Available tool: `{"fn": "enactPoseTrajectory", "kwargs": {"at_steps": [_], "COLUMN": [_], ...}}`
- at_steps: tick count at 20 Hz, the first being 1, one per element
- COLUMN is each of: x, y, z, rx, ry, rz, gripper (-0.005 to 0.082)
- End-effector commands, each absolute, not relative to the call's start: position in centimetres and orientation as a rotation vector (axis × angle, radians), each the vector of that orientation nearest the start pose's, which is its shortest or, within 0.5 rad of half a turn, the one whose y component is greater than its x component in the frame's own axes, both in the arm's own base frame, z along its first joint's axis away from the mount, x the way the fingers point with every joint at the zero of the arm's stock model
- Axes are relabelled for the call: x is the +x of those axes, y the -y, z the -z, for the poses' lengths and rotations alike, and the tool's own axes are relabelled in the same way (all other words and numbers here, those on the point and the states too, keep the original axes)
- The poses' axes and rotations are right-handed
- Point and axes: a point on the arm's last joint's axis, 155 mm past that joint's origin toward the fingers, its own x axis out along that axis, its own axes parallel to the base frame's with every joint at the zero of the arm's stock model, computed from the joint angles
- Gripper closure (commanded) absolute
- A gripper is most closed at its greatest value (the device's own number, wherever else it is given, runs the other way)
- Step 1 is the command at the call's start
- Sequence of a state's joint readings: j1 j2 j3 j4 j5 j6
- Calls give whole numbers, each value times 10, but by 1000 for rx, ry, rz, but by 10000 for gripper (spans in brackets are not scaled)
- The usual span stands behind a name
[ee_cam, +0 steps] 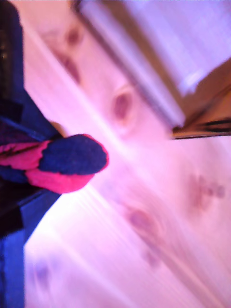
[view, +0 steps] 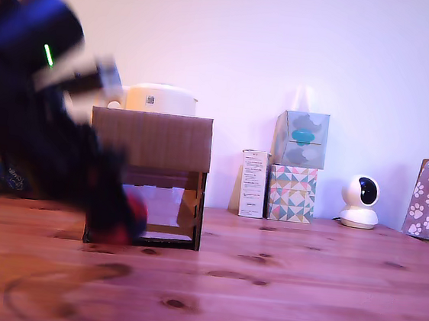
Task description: Drop the footbag into the cardboard dice tower
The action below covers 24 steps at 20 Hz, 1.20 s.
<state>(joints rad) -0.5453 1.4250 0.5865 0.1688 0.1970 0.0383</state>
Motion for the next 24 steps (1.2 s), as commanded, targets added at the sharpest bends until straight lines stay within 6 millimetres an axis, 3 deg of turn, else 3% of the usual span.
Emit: {"fn": "enactPoseTrajectory", "kwargs": {"at_steps": [1,8,16,18,24], "x": [300,282,331,345,404], "y": [224,210,204,203,212], "z": [-82,-159,-257,-263,-258], "rx": [112,77,17,16,45], "ry": [-669,-497,-58,-27,-149], "rz": [716,713,565,533,483], "gripper": [682,683,682,683,682]}}
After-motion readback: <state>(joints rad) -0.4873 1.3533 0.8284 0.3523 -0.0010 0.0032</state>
